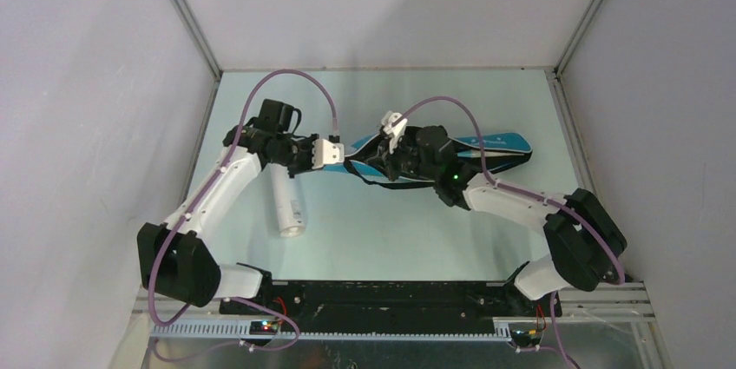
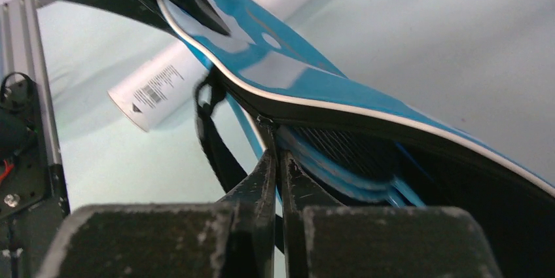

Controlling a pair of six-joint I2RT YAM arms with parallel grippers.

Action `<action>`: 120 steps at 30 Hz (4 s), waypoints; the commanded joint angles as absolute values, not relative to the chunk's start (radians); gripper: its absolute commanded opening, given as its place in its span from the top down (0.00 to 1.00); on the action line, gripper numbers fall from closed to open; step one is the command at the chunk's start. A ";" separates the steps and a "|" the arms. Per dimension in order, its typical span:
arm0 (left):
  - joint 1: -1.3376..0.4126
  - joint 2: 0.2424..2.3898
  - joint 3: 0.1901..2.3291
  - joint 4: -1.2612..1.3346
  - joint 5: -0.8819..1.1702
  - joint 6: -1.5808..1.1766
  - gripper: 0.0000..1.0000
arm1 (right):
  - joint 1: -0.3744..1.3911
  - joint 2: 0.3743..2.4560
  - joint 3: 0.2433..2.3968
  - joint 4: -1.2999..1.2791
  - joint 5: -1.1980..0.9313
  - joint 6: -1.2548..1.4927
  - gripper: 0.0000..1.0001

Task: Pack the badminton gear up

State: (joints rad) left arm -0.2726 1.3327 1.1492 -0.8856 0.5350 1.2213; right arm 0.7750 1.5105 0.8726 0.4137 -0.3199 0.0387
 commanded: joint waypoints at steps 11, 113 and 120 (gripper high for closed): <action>-0.232 1.296 1.151 -1.014 0.428 1.273 1.00 | 0.667 1.440 0.836 0.161 -0.232 -0.058 1.00; -0.150 1.279 1.243 -1.241 0.470 1.464 1.00 | 0.182 1.684 1.021 -0.053 -0.182 0.582 0.72; -0.150 1.280 1.236 -1.233 0.451 1.451 1.00 | 0.180 1.638 1.000 -0.100 0.010 0.573 1.00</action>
